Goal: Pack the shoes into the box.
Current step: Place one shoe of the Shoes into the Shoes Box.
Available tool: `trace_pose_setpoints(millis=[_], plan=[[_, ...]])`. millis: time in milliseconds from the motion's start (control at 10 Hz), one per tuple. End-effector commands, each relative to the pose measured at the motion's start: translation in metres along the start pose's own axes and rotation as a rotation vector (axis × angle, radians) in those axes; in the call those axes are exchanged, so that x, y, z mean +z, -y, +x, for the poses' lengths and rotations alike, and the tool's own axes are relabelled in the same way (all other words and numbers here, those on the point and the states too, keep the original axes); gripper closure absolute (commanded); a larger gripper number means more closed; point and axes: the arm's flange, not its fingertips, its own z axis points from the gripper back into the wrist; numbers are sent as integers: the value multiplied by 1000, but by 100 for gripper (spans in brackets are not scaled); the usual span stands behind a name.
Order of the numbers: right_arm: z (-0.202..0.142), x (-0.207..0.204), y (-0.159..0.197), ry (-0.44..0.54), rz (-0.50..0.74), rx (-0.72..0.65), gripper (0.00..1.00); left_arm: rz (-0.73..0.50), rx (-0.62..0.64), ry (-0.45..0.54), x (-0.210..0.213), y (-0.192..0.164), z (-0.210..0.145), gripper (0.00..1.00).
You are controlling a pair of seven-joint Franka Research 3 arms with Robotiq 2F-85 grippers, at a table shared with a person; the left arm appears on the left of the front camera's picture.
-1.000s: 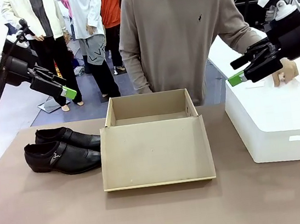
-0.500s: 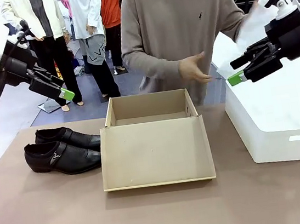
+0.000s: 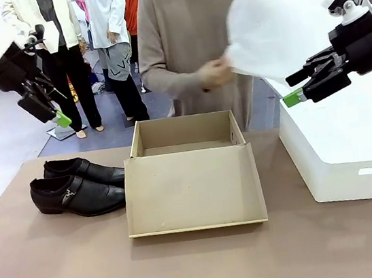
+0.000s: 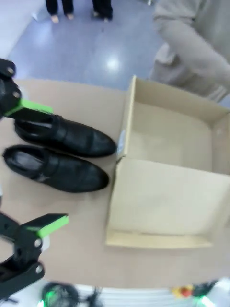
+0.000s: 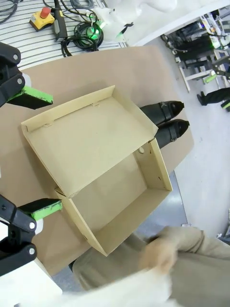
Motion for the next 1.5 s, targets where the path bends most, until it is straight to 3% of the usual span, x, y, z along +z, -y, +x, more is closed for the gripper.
trace_pose_setpoints(millis=[0, 200, 500, 1000, 1400], plan=[[1, -2, 6, 26, 9, 31, 0, -40, -140, -121, 13, -31, 8, 0], [1, -2, 6, 26, 9, 31, 0, -84, -228, -243, 14, -55, 9, 0], [1, -2, 6, 26, 9, 31, 0, -90, -231, -341, -5, -90, -1, 0], [1, -2, 6, 26, 9, 31, 0, -95, -226, -368, -47, -108, -25, 0], [1, -2, 6, 26, 9, 31, 0, -111, -196, -363, -54, -111, -26, 0]])
